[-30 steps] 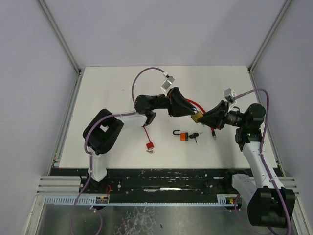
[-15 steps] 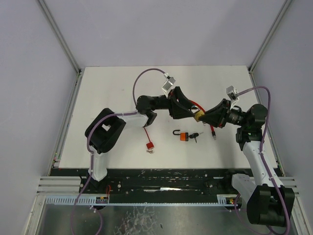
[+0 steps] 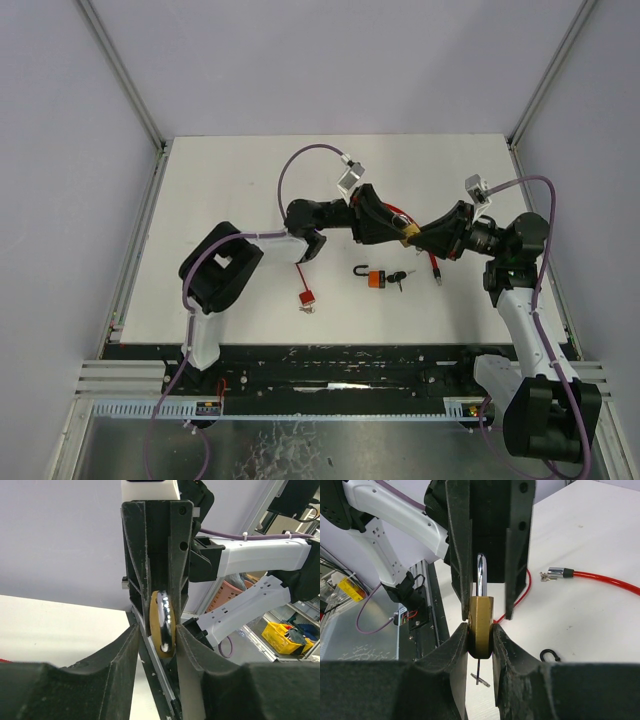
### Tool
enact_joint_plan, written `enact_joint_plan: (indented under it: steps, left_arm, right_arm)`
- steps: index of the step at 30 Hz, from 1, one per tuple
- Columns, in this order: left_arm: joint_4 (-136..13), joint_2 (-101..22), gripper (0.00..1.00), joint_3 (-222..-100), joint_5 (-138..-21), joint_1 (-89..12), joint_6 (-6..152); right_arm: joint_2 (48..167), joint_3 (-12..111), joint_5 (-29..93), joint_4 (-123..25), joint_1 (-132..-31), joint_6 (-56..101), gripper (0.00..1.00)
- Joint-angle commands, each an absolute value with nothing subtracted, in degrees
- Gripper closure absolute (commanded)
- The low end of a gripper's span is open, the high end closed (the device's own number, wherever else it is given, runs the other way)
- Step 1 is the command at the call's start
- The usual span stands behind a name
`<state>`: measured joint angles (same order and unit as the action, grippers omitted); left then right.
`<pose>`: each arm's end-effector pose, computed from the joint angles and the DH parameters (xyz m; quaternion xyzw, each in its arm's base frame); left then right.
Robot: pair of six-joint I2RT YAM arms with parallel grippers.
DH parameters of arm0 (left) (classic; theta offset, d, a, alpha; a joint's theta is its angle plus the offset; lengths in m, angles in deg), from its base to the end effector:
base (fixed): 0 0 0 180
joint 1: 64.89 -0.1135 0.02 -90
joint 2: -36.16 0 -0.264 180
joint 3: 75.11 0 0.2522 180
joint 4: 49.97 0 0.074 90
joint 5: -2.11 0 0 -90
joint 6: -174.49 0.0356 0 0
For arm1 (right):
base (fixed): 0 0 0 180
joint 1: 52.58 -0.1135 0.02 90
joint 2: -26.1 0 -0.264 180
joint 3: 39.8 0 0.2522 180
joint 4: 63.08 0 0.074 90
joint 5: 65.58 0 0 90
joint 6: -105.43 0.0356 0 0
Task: Lock with the key
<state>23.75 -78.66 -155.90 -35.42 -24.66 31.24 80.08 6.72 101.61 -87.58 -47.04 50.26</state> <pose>0.2974 -0.2886 0.2731 0.3543 0.4242 -0.7201 0.4196 0.1956 0.0159 0.3183 -0.3104 0.6092 0.5177 0.5142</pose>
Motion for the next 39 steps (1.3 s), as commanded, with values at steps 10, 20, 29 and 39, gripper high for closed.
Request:
enact_joint_plan:
  steps: [10,20,29,39]
  left_arm:
    - [28.3,-76.9,1.0,-156.9,-36.0,-23.6,32.0]
    - [28.3,-76.6,1.0,-157.5,-33.7,-25.1,29.4]
    - [28.2,-76.6,1.0,-157.6,-33.5,-25.1,28.7]
    - [28.4,-77.8,0.63,-158.4,-40.3,-24.0,22.0]
  right_arm:
    - [79.3,11.4,100.5,-76.6,-46.9,38.6,0.74]
    - [77.5,14.8,99.5,-61.9,-46.5,26.3,0.49]
    - [77.3,14.4,101.3,-62.2,-46.3,25.6,0.72]
    - [78.1,11.0,102.1,-81.6,-45.1,43.0,1.0]
